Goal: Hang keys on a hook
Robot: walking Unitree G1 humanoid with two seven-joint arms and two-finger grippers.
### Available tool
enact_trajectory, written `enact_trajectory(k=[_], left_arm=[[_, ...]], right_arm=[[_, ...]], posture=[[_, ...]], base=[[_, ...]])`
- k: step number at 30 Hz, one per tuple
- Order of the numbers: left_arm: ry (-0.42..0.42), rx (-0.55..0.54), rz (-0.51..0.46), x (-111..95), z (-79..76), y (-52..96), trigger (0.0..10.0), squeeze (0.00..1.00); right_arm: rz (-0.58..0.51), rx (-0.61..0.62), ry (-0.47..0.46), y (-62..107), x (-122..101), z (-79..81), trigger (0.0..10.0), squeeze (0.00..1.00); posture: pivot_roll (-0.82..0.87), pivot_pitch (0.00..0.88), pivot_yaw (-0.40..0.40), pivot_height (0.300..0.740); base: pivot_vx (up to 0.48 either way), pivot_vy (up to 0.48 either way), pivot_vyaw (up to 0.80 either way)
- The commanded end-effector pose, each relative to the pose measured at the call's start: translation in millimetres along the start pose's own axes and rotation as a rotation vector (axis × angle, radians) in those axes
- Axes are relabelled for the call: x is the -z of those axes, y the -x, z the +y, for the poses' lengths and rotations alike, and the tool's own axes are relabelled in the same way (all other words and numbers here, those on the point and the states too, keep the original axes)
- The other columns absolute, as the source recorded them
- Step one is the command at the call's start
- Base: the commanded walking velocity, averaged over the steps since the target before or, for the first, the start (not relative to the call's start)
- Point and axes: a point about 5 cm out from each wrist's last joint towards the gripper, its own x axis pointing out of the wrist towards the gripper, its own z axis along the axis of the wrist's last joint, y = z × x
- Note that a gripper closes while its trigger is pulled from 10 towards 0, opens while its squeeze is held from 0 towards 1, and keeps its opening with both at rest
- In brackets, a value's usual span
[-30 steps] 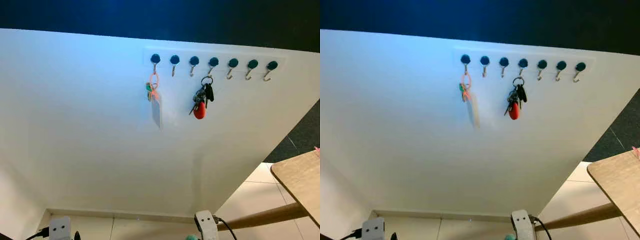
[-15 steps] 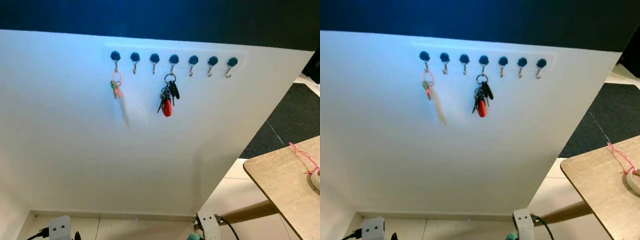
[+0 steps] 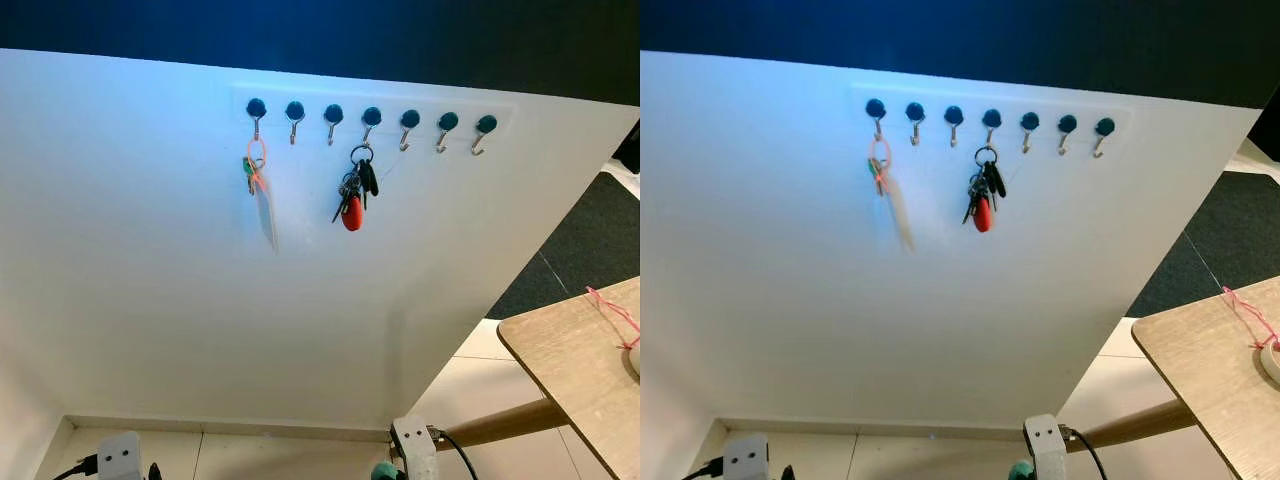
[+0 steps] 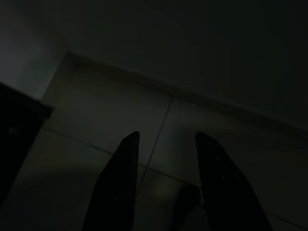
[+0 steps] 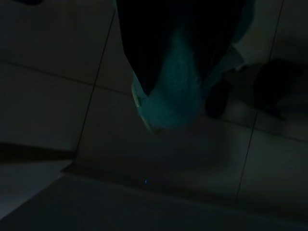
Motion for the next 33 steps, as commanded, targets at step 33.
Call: enact_trajectory(k=[33], left_arm=[[-0.395, 0.818, -0.798, -153.9, -66.6, 75.9, 10.0, 0.0]], right_arm=[[-1.378, 0.018, 0.372, 115.7, -211.5, 42.7, 10.0, 0.0]], posture=[[0.07, 0.091, -0.068, 0.74]], base=[[0.0, -0.029, 0.0]])
